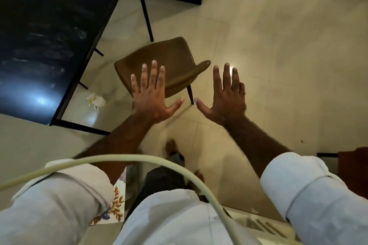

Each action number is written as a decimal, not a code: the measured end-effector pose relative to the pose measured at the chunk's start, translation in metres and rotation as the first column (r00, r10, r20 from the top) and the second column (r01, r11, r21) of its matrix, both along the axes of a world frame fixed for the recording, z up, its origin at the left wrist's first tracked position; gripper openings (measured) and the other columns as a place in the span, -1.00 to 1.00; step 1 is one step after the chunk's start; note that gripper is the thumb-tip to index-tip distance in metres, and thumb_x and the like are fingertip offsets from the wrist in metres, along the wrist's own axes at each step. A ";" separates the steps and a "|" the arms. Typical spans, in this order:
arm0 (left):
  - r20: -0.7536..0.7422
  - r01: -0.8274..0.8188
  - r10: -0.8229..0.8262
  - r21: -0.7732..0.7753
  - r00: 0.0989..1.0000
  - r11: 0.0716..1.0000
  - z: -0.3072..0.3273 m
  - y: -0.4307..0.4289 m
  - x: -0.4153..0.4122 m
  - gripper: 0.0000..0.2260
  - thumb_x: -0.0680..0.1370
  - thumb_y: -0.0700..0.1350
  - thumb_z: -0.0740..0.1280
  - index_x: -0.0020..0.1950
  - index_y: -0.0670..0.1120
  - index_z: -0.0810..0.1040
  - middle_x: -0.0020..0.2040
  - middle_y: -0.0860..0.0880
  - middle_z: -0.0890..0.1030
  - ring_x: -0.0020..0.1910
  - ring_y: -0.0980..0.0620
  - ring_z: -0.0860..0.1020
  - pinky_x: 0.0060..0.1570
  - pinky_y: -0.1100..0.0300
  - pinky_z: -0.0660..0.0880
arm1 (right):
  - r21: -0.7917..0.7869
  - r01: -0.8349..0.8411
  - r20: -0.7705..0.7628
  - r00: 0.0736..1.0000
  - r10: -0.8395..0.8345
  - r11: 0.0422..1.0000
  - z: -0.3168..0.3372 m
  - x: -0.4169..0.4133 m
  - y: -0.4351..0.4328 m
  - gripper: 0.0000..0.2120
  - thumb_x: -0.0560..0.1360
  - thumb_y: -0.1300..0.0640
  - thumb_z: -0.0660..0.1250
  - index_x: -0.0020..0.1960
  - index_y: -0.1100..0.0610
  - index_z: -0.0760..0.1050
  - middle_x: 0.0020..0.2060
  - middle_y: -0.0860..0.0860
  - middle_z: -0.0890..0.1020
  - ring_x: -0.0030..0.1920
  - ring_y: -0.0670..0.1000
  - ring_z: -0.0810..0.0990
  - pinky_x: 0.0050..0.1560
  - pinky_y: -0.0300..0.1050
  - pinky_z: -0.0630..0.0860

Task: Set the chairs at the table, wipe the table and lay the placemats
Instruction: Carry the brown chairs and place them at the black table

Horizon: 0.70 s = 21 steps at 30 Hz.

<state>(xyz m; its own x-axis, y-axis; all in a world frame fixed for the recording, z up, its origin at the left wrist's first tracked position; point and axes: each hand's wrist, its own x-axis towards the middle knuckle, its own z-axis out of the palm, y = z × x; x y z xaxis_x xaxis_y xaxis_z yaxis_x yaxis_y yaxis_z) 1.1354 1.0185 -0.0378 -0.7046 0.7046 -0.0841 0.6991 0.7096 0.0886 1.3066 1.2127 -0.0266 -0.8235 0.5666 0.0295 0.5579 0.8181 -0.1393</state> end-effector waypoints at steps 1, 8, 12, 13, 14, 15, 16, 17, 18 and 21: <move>0.010 -0.013 0.013 -0.002 1.000 1.000 0.000 0.006 -0.007 0.11 0.49 0.68 -0.06 0.79 -0.02 -0.25 0.78 -0.10 -0.31 0.76 -0.24 -0.28 0.65 -0.45 -0.13 | 0.002 -0.021 0.005 1.000 0.021 1.000 -0.002 -0.010 0.008 0.14 0.50 -0.63 0.08 0.81 0.05 -0.13 0.79 0.17 -0.11 0.77 0.30 -0.09 0.64 0.42 0.20; 0.213 -0.160 0.160 -0.016 0.964 0.987 -0.010 0.042 -0.085 0.07 0.50 0.68 -0.02 0.79 0.06 -0.25 0.80 -0.05 -0.24 0.77 -0.22 -0.20 0.68 -0.41 -0.05 | -0.010 -0.031 -0.002 1.000 0.031 0.999 -0.020 -0.096 0.064 0.06 0.57 -0.63 0.01 0.81 0.02 -0.10 0.79 0.17 -0.06 0.77 0.30 -0.03 0.65 0.41 0.21; 0.544 -0.463 0.434 -0.092 0.718 0.882 -0.015 0.044 -0.135 0.07 0.48 0.67 0.12 0.79 0.12 -0.16 0.81 -0.02 -0.11 0.77 -0.26 -0.04 0.62 -0.43 0.13 | -0.082 0.015 0.073 0.997 -0.009 0.997 -0.015 -0.159 0.093 0.02 0.59 -0.64 -0.05 0.80 0.01 -0.03 0.76 0.21 0.11 0.72 0.36 0.14 0.60 0.44 0.26; 0.624 -0.548 0.494 -0.123 0.606 0.828 -0.020 0.041 -0.150 0.09 0.46 0.66 0.20 0.79 0.14 -0.12 0.81 -0.03 -0.06 0.76 -0.28 0.02 0.61 -0.43 0.19 | -0.113 0.040 0.116 0.993 -0.026 0.993 -0.015 -0.178 0.100 0.02 0.58 -0.65 -0.07 0.79 0.02 0.03 0.74 0.22 0.17 0.69 0.38 0.20 0.57 0.46 0.28; 0.698 -0.638 0.541 -0.155 0.470 0.755 -0.027 0.037 -0.162 0.13 0.41 0.65 0.30 0.79 0.17 -0.07 0.80 -0.05 0.01 0.74 -0.30 0.12 0.58 -0.42 0.27 | -0.165 0.072 0.181 0.983 -0.042 0.984 -0.017 -0.196 0.107 0.03 0.56 -0.67 -0.07 0.77 0.02 0.06 0.73 0.22 0.21 0.67 0.39 0.24 0.55 0.47 0.30; 0.770 -0.714 0.550 -0.184 0.323 0.676 -0.028 0.032 -0.169 0.17 0.33 0.65 0.38 0.78 0.20 0.00 0.78 -0.06 0.13 0.69 -0.30 0.25 0.54 -0.39 0.36 | -0.236 0.118 0.259 0.964 -0.055 0.964 -0.021 -0.212 0.114 0.05 0.53 -0.69 -0.05 0.76 0.02 0.09 0.71 0.21 0.25 0.65 0.40 0.28 0.52 0.47 0.33; 0.827 -0.767 0.528 -0.208 0.194 0.607 -0.033 0.027 -0.171 0.19 0.26 0.65 0.45 0.76 0.22 0.08 0.73 -0.07 0.27 0.62 -0.27 0.38 0.49 -0.32 0.43 | -0.323 0.188 0.335 0.939 -0.075 0.928 -0.024 -0.223 0.121 0.08 0.50 -0.71 0.00 0.75 0.02 0.11 0.69 0.21 0.28 0.62 0.41 0.33 0.50 0.46 0.37; 0.861 -0.803 0.501 -0.232 0.093 0.549 -0.035 0.022 -0.172 0.18 0.25 0.61 0.50 0.74 0.23 0.15 0.68 -0.06 0.37 0.56 -0.24 0.46 0.44 -0.23 0.48 | -0.412 0.261 0.400 0.913 -0.085 0.873 -0.026 -0.236 0.126 0.11 0.47 -0.71 0.06 0.74 0.03 0.13 0.67 0.23 0.31 0.59 0.41 0.38 0.48 0.44 0.43; 0.874 -0.819 0.486 -0.268 0.015 0.507 -0.038 0.018 -0.173 0.13 0.28 0.56 0.54 0.73 0.21 0.19 0.64 -0.06 0.42 0.53 -0.24 0.49 0.37 -0.18 0.51 | -0.491 0.335 0.456 0.886 -0.090 0.804 -0.032 -0.247 0.132 0.12 0.46 -0.70 0.14 0.73 0.05 0.15 0.65 0.24 0.35 0.56 0.42 0.43 0.45 0.42 0.49; 0.855 -0.821 0.489 -0.398 -0.171 0.409 -0.043 0.011 -0.177 0.06 0.37 0.44 0.59 0.73 0.14 0.19 0.61 -0.14 0.44 0.42 -0.29 0.53 0.09 -0.20 0.61 | -0.619 0.511 0.587 0.806 -0.080 0.596 -0.059 -0.265 0.146 0.18 0.35 -0.68 0.34 0.69 0.08 0.22 0.57 0.25 0.44 0.45 0.40 0.54 0.37 0.38 0.59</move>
